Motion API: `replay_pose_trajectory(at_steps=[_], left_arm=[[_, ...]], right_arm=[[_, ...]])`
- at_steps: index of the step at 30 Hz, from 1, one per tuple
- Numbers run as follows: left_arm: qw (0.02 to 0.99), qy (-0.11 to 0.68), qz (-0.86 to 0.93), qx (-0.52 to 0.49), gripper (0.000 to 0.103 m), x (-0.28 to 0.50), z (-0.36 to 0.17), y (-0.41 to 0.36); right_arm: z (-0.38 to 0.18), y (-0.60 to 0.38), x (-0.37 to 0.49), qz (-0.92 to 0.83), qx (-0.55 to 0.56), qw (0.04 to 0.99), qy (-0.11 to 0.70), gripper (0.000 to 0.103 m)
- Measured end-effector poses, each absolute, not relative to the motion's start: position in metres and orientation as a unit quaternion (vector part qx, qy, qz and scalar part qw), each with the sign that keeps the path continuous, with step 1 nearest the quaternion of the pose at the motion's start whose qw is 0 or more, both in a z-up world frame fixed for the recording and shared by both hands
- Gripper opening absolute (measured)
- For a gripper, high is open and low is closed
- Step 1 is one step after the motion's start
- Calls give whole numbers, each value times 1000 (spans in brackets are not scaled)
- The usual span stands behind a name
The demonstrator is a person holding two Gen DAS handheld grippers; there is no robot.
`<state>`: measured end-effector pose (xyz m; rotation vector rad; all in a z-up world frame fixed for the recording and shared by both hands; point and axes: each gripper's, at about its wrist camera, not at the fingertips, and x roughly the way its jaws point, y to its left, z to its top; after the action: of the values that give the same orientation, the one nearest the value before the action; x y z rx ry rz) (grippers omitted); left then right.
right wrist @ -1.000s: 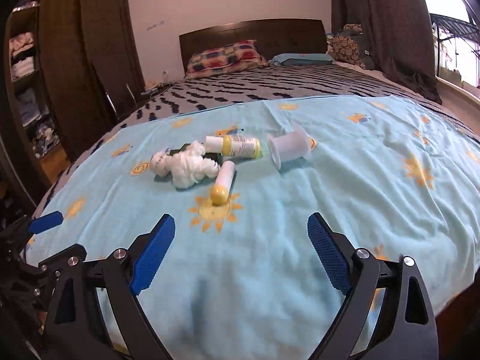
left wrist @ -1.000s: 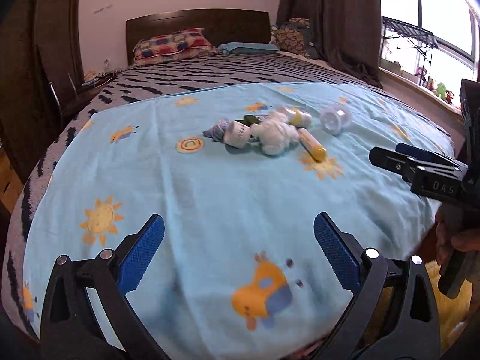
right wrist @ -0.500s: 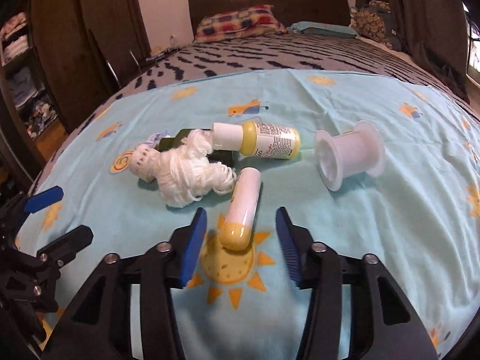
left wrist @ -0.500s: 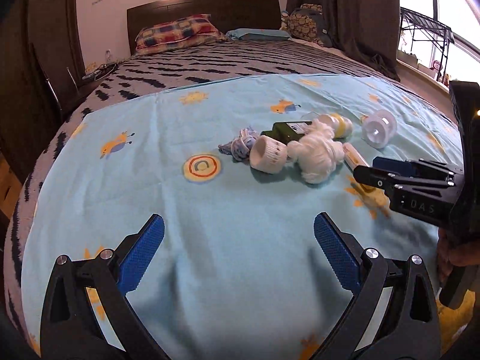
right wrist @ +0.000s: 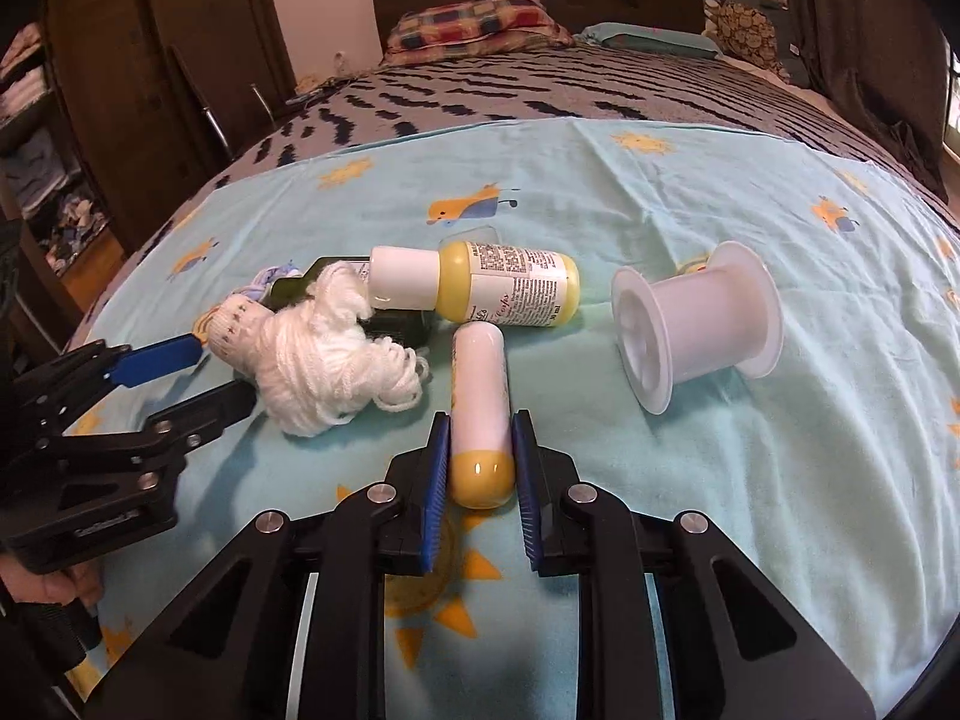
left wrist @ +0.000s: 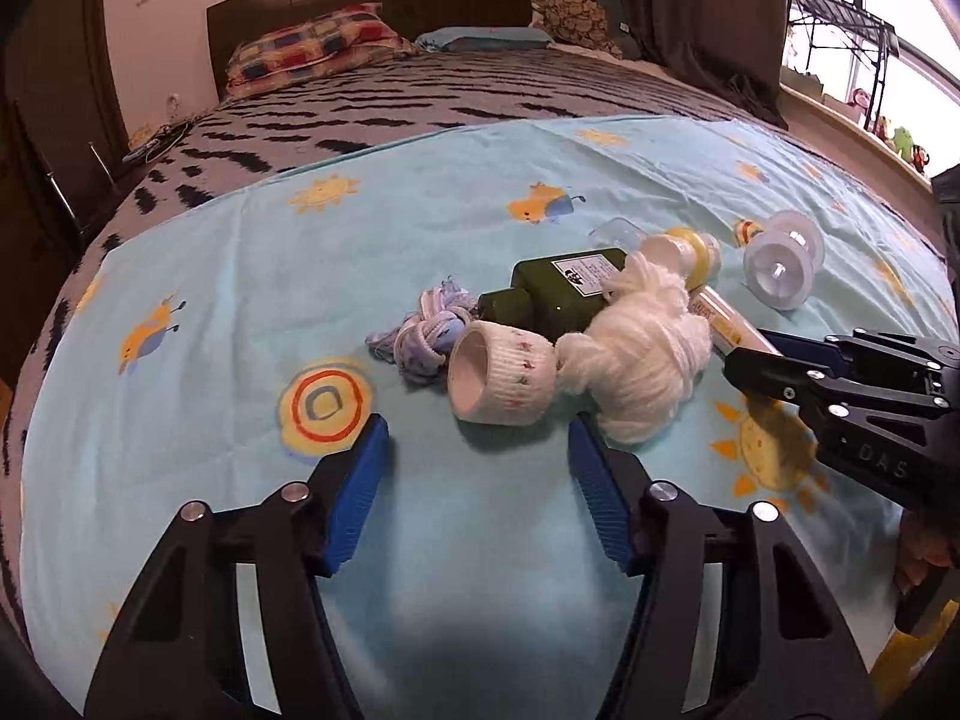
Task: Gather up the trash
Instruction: 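Grasp the yellow-capped white tube with the right tool while the left tool grasps the white printed cup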
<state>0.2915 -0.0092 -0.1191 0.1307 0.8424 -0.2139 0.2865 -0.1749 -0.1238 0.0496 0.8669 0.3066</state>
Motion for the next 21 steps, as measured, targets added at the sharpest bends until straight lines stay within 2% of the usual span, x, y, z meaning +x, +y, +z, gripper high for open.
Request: replay_pose_trajectory(at_steps=[2, 4, 6, 9, 11, 21], left_arm=[[904, 411, -102, 62, 44, 298, -120, -10], [903, 412, -102, 62, 38, 303, -119, -11], [903, 413, -102, 62, 27, 305, -119, -12], [904, 411, -105, 60, 21, 301, -116, -12], [903, 411, -112, 53, 6, 294, -114, -9], [911, 389, -128, 38, 3, 238, -96, 1]], right_arm=[[-124, -175, 287, 148, 24, 896, 418, 22], [-124, -175, 287, 148, 25, 896, 418, 22], [-124, -176, 286, 149, 28, 896, 417, 22], [-122, -176, 282, 146, 26, 898, 414, 22], [-120, -176, 274, 144, 20, 900, 410, 22], [-111, -187, 218, 149, 22, 905, 398, 22]])
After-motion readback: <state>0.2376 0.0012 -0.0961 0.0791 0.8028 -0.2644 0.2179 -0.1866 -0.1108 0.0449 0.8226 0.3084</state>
